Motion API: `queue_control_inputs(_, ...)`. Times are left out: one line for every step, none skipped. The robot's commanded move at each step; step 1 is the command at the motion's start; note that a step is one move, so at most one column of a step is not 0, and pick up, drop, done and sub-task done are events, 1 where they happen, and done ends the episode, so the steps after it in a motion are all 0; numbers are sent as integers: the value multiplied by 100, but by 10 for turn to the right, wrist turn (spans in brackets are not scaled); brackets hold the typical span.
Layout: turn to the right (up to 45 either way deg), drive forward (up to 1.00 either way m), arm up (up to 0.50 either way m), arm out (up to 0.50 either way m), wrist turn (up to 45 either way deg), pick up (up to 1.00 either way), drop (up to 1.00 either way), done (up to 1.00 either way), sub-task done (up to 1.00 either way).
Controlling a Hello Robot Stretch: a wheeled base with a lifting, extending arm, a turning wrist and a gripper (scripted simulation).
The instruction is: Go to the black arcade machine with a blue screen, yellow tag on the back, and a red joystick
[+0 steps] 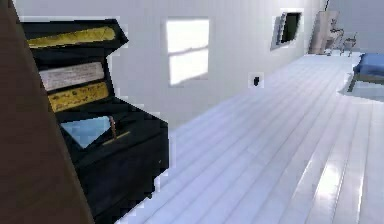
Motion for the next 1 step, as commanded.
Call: queue_control_inputs(-270, 0, 0, 0, 0, 0, 0, 0, 0)
